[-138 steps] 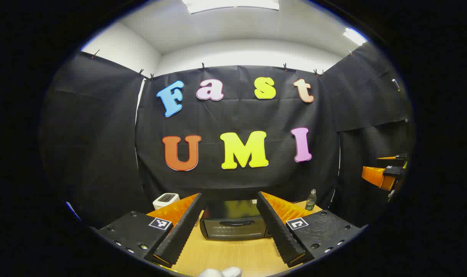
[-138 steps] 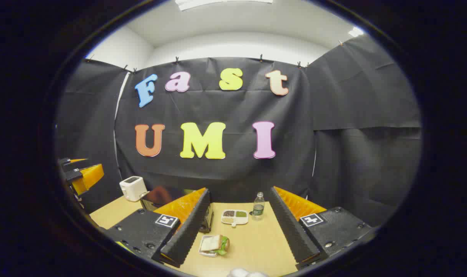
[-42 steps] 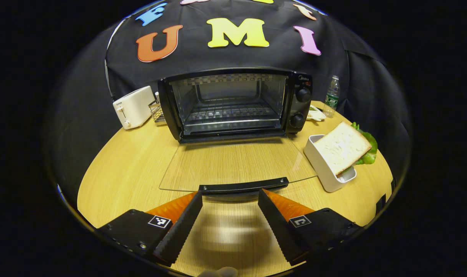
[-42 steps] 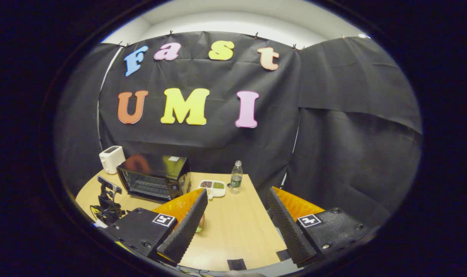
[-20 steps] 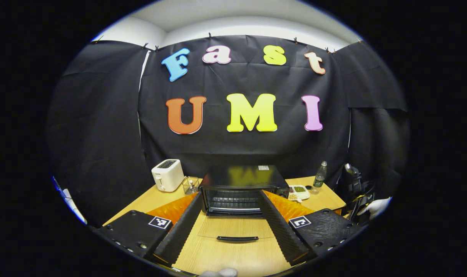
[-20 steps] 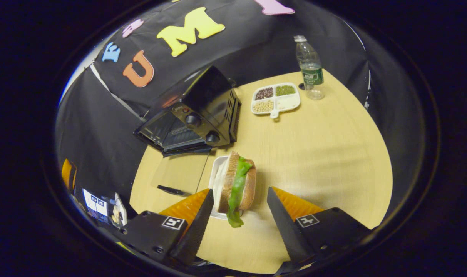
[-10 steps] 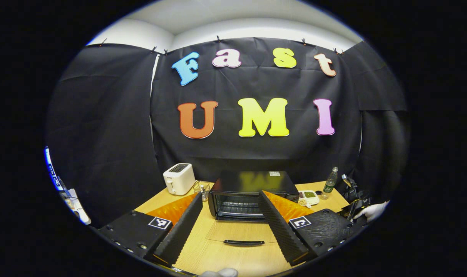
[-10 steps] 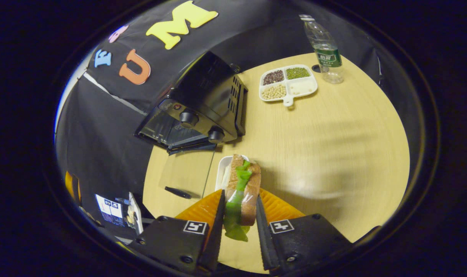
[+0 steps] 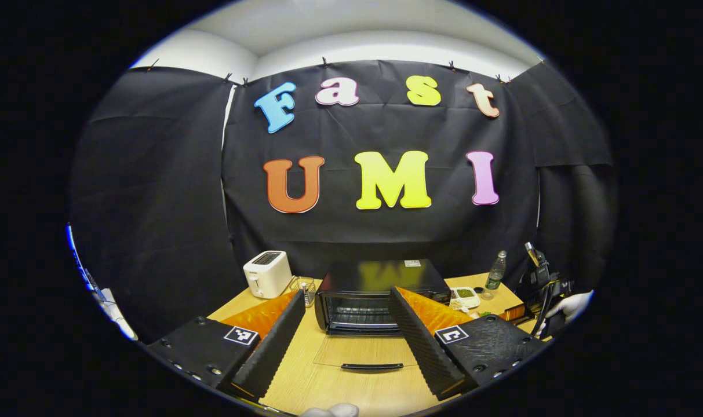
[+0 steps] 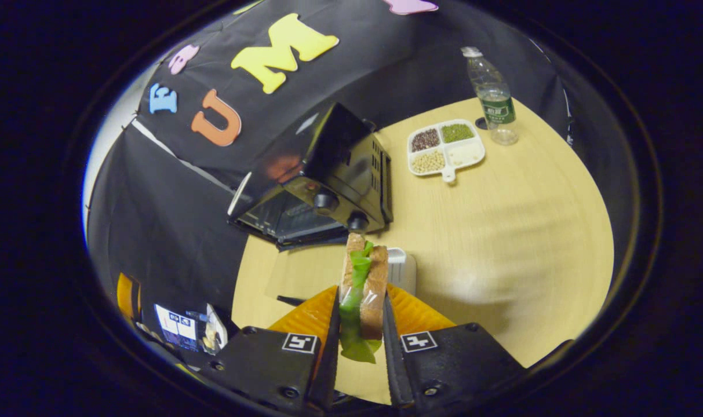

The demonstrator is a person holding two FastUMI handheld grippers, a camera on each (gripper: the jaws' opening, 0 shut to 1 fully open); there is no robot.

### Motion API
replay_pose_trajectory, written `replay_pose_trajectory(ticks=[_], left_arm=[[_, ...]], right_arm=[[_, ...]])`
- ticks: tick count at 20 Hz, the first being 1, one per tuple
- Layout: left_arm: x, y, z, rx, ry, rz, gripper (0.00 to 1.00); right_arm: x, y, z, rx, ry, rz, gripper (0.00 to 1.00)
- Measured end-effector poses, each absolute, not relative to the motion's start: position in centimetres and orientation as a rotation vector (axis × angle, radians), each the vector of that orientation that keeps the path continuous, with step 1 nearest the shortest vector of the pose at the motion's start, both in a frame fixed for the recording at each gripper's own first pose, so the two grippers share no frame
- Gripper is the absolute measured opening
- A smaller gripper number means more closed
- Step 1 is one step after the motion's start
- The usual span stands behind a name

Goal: Open the electric oven with the left hand, put the food in, and close the electric oven.

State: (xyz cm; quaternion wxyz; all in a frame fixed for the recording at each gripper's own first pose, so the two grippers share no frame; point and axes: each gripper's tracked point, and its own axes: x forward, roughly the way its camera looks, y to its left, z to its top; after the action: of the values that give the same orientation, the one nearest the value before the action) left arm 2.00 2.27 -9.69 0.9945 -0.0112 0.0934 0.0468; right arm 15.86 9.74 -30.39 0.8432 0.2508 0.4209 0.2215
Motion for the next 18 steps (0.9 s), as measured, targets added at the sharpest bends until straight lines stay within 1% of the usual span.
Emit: replay_pose_trajectory(ticks=[4, 7, 13, 18], left_arm=[[1.9, 2.7, -10.0, 0.000, 0.192, 0.009, 0.95], [1.4, 2.7, -10.5, 0.005, 0.194, -0.055, 0.95], [0.8, 1.9, -12.3, 0.041, 0.205, -0.178, 0.95], [0.3, 2.2, -13.9, 0.067, 0.208, -0.211, 0.95]], right_arm=[[14.5, 12.7, -27.1, 0.600, 0.771, 0.422, 0.39], [13.6, 15.6, -26.6, 0.682, 0.704, 0.393, 0.39], [13.9, 21.7, -29.2, 0.873, 0.581, 0.317, 0.39], [16.2, 25.5, -32.3, 1.003, 0.521, 0.219, 0.39]])
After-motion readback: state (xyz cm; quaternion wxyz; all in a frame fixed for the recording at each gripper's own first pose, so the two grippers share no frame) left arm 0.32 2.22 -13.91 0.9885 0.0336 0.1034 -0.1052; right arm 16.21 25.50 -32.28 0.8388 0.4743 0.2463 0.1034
